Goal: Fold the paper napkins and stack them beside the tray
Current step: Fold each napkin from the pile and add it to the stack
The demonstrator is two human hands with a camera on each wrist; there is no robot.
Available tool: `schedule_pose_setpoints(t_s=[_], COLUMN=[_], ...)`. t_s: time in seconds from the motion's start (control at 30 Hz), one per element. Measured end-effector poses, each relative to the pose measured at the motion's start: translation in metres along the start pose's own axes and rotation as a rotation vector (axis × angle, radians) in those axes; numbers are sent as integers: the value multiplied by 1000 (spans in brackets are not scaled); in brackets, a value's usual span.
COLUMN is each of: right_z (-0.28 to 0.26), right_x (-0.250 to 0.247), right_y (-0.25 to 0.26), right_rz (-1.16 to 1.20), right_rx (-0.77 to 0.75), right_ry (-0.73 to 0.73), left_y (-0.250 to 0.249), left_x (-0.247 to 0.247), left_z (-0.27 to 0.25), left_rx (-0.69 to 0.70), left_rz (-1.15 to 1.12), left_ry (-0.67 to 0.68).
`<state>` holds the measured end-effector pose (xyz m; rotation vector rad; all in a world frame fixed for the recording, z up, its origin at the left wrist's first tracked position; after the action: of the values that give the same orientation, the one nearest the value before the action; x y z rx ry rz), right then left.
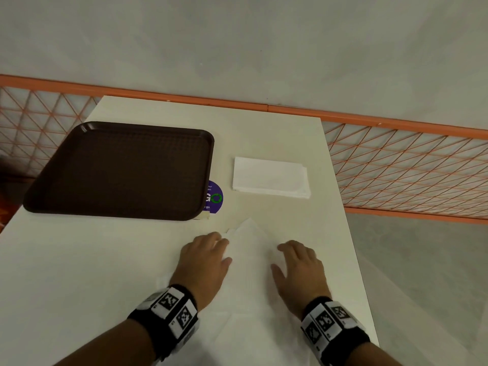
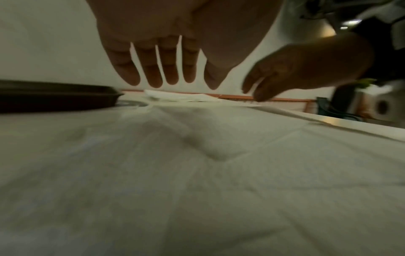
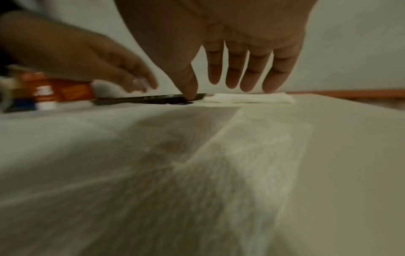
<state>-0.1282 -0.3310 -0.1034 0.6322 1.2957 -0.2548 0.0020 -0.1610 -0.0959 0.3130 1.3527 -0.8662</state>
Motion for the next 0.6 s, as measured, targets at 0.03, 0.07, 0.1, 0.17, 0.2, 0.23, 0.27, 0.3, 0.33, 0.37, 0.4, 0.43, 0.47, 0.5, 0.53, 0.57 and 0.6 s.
schedule_pose_setpoints(t_s=[0.03, 0.07, 0.1, 0.17, 0.2, 0.23, 0.27, 0.3, 0.33, 0.37, 0.4, 0.43, 0.47, 0.5, 0.53, 0.57, 0.6], right_z=[-3, -7, -13, -22, -24, -26, -27, -28, -28, -27, -24, -21, -17, -11, -5, 2, 8], right_x=[2, 5, 11, 21, 24, 27, 29, 31, 31, 29, 26, 21, 15, 8, 3, 0, -3], right_y=[6, 12, 18, 22, 21, 17, 13, 7, 2, -2, -6, -10, -10, -9, -8, -7, -8], right_rz=[-27, -55, -87, -136, -150, -171, -190, -202, -200, -184, -158, -118, -83, -71, -81, -80, -61], right_rx=[-125, -242, -340, -409, -387, -373, -377, -398, -409, -402, -378, -358, -332, -303, -283, -255, -204], right_ry=[-40, -51, -32, 40, 83, 111, 129, 137, 157, 169, 168, 147, 124, 122, 153, 228, 310], left_y=[-8, -16, -23, -26, -23, -19, -14, -9, -5, -1, 2, 2, 1, 0, 0, 0, 1], left_x=[2, 7, 13, 21, 25, 28, 29, 30, 28, 26, 23, 19, 14, 11, 9, 6, 4], left_z=[-3, -7, -12, -20, -23, -27, -29, -31, -30, -29, -27, -23, -17, -11, -5, 2, 9], left_rx=[118, 225, 292, 302, 288, 290, 286, 282, 273, 253, 224, 204, 174, 149, 105, 62, 14], left_rz=[-10, -12, -16, 28, 62, 105, 131, 143, 149, 155, 160, 155, 146, 137, 121, 109, 94], left_ry=[-8, 49, 114, 233, 280, 324, 356, 367, 368, 365, 362, 342, 335, 335, 365, 391, 427])
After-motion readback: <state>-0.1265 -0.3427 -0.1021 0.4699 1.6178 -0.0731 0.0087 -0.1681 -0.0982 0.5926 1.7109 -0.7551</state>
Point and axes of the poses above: each hand's wrist, its own z-axis towards the middle knuckle, its own x-axis out of the palm, y = z × x, the point moved 2 cm from there along z, towards the middle knuckle, and after that the axes turned 15 degrees about -y, right-handed, at the moved point
